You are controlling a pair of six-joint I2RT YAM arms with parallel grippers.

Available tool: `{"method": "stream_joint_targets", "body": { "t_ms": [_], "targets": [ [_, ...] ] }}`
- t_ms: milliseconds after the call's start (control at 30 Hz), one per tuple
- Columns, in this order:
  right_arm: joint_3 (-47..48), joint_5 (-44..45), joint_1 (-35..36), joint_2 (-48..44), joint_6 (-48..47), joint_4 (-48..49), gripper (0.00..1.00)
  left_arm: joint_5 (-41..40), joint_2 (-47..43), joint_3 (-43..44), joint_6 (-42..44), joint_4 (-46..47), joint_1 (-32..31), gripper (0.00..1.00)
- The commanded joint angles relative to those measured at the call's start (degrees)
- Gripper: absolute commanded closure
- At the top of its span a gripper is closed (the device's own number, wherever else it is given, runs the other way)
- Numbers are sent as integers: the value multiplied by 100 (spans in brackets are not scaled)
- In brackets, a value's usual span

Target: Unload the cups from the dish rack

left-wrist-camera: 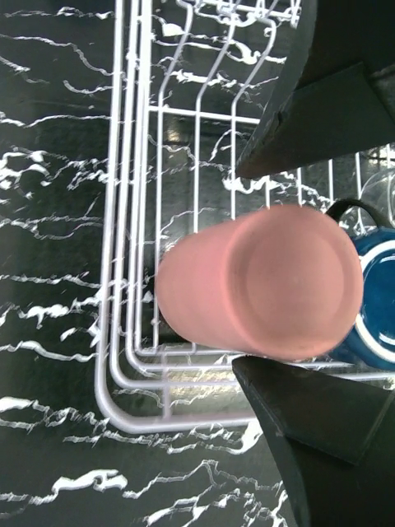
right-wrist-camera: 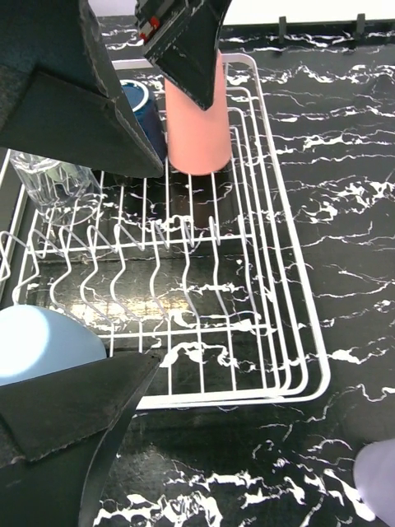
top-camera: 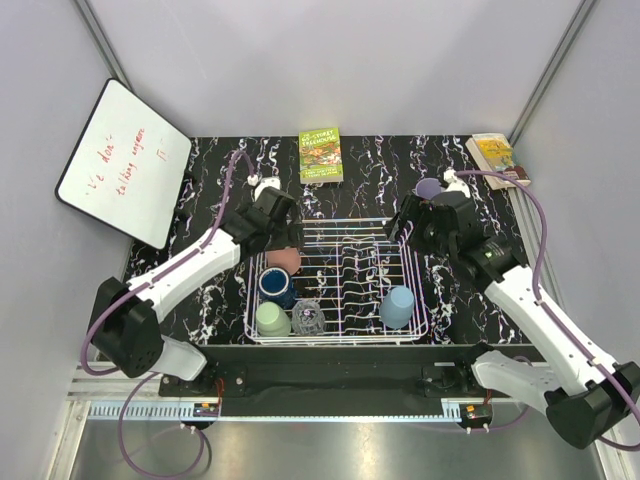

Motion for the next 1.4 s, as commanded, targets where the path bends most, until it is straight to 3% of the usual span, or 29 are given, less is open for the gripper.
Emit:
{"method": "stream_joint_targets", "body": {
  "t_ms": [0,133,233,267,600,733,900,1033,1367],
  "targets": [
    [-108,-131,63,-310,84,345,7,-272,39,8,-83,106,-70,14],
    [-108,-131,63,-389,75,362,7,-272,-13,26,-92,88,-70,43],
    [-125,-131,63,-398,58,371,8,-333,-66,8,-75,88,-79,82],
    [-125,-140,63,-424,58,371,8,-368,-109,0,-66,80,-79,100],
    [-266,-122,63,-565,-48,477,7,-70,-1189,570,391,106,-96,100],
    [-354,-437,63,-670,-30,766,6,560,-1638,686,567,500,-88,100],
    [-617,-1376,54,-820,31,1485,9,1922,-2377,-165,226,2107,88,100],
    [-925,-2151,63,-1118,242,2312,10,4047,-2413,-729,-504,3443,562,100],
    [-1435,-3083,63,-1743,699,3780,11,5651,-2062,-1599,-2112,6633,897,100]
  ]
}}
